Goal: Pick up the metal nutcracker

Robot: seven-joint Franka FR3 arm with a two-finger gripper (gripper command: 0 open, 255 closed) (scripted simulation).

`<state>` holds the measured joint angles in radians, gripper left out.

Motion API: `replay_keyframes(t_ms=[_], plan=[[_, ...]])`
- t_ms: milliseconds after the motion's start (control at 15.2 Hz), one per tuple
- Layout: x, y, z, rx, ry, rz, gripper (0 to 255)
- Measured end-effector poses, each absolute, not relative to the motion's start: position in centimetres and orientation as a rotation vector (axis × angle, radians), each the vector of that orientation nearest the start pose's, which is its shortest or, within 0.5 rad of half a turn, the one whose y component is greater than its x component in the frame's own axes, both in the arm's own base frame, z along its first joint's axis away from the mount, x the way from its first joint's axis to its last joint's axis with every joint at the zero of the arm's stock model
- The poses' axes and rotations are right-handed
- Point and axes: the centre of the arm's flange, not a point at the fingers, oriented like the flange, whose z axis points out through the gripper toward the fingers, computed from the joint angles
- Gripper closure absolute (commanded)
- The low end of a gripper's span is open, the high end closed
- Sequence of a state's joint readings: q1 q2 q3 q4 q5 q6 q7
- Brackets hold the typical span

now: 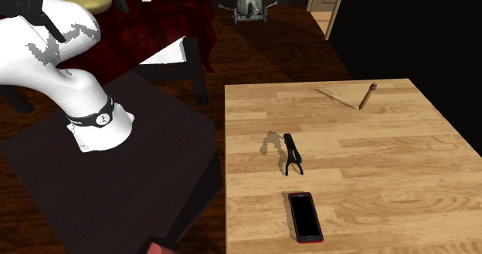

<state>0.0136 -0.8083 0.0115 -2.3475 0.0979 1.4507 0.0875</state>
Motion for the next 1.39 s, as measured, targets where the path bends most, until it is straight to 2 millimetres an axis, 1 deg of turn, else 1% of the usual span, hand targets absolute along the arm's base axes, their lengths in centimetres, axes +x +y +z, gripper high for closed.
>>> replay_keyframes(t_ms=[66,132,264,396,462,660,924,990,1254,1320,1386], plan=[[28.8,2.0,59.2,-3.053,0.09,0.142,0],[28.8,2.2,58.7,-3.05,0.096,0.139,0],[28.9,3.5,57.1,-3.043,0.118,0.126,0],[29.4,4.4,54.9,-3.033,0.143,0.11,0],[29.4,5.2,53.7,-3.028,0.157,0.101,0],[30.4,7.3,50.8,-3.012,0.198,0.075,0],[31.1,9.7,46.5,-2.989,0.254,0.041,0],[31.4,10.6,45.3,-2.984,0.267,0.034,0],[32.8,13.0,41.4,-2.959,0.321,-0.002,0],[32.7,13.5,40.2,-2.952,0.335,-0.011,0],[32.9,14.7,39.4,-2.946,0.346,-0.02,0]])
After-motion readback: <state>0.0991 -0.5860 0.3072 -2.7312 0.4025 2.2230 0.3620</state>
